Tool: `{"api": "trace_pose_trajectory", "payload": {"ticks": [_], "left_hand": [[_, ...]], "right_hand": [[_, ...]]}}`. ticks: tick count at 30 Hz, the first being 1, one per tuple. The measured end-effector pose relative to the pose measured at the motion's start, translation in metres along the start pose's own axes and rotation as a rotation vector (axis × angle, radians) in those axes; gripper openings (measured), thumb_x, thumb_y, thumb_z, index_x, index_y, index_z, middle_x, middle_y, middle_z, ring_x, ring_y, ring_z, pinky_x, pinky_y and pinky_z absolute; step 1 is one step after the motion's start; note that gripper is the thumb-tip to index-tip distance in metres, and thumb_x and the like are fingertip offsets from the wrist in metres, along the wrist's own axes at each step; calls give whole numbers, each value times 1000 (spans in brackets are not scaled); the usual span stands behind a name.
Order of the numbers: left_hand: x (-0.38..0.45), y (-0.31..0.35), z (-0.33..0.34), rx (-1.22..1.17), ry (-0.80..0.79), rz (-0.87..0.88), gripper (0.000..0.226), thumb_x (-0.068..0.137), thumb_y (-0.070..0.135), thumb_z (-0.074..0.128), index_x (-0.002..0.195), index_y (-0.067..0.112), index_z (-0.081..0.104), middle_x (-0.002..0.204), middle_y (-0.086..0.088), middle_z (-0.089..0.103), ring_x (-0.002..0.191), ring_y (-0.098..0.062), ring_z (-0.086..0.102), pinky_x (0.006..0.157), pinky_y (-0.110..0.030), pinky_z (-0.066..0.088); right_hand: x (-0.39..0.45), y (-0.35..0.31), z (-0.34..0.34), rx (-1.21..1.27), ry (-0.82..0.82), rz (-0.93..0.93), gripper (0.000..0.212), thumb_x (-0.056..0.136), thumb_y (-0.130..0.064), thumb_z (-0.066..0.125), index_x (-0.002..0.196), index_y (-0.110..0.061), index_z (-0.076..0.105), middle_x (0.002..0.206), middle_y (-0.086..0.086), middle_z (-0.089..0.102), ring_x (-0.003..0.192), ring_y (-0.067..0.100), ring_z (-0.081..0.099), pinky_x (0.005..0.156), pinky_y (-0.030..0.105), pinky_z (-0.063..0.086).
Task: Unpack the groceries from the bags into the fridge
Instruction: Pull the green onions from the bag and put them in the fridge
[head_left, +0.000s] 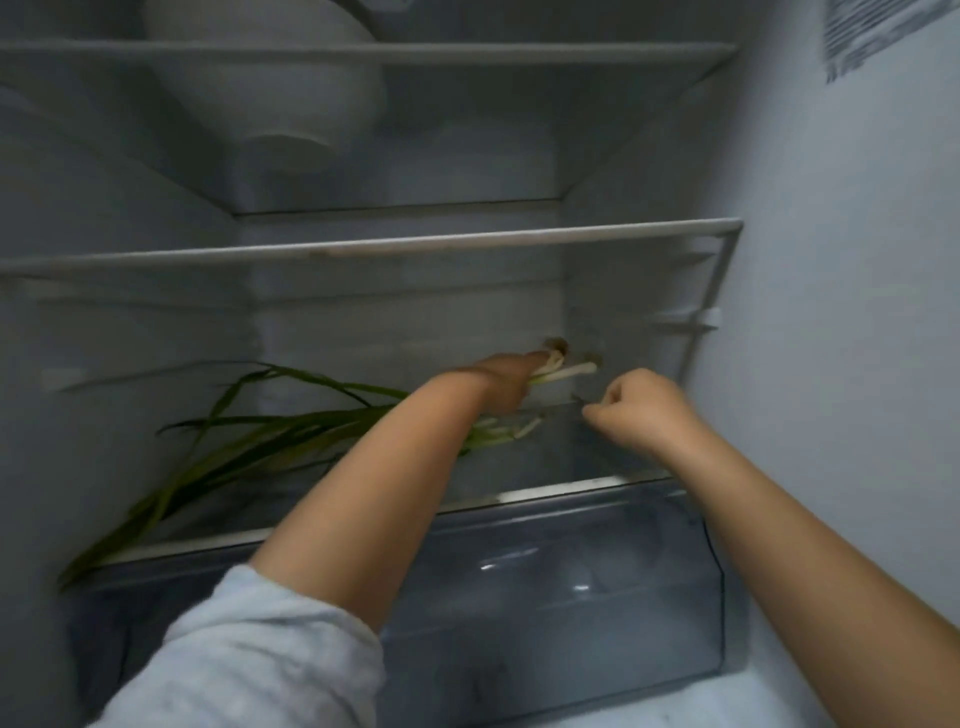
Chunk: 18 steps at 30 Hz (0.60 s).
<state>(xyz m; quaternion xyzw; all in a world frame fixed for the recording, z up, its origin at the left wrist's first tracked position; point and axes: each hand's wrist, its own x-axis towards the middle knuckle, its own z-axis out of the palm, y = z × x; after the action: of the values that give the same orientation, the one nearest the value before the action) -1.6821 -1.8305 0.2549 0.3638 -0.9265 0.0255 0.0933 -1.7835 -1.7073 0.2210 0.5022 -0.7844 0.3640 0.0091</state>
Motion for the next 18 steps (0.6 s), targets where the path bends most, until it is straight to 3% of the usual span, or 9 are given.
{"api": "trace_pose_trajectory", "payload": {"ticks": [3,7,11,14,16,18], "left_hand": [[5,11,9,-2,-43,16,59,98,20,42,151,26,16,154,-11,27,138,-29,34,115,-36,28],[-3,20,16,149,-108,-25,62,98,26,46,150,14,16,155,-11,23,140,-28,30,113,-34,28],[-32,13,7,200,-15,-26,55,99,34,42,148,15,27,154,-9,27,139,-26,32,112,-30,28],[-65,8,9,306,104,-38,43,99,30,41,138,14,43,142,-13,42,129,-31,43,103,-36,38],[-88,10,16,377,168,-82,37,98,29,40,130,14,51,130,-14,51,119,-34,50,94,-39,45],[-110,15,24,386,246,-147,36,98,30,39,123,12,57,122,-14,56,113,-34,54,88,-39,47]], "right_hand": [[-15,14,3,-39,56,-65,21,87,-25,56,81,-8,66,97,17,69,96,33,62,70,26,38],[-32,28,0,68,-36,-251,20,88,-21,59,91,-4,70,96,13,71,85,18,59,73,22,38],[-45,37,8,89,-25,-451,22,83,-25,65,94,-6,71,99,8,71,93,18,61,78,20,39],[-59,39,30,-28,19,-556,46,71,-45,66,97,-8,71,98,10,68,97,26,59,84,31,43],[-65,40,43,-129,107,-602,47,61,-44,67,91,-8,71,88,12,65,86,31,61,77,38,48],[-65,42,55,-201,198,-619,43,50,-38,80,80,-9,70,75,12,63,70,32,63,64,38,52]]}}
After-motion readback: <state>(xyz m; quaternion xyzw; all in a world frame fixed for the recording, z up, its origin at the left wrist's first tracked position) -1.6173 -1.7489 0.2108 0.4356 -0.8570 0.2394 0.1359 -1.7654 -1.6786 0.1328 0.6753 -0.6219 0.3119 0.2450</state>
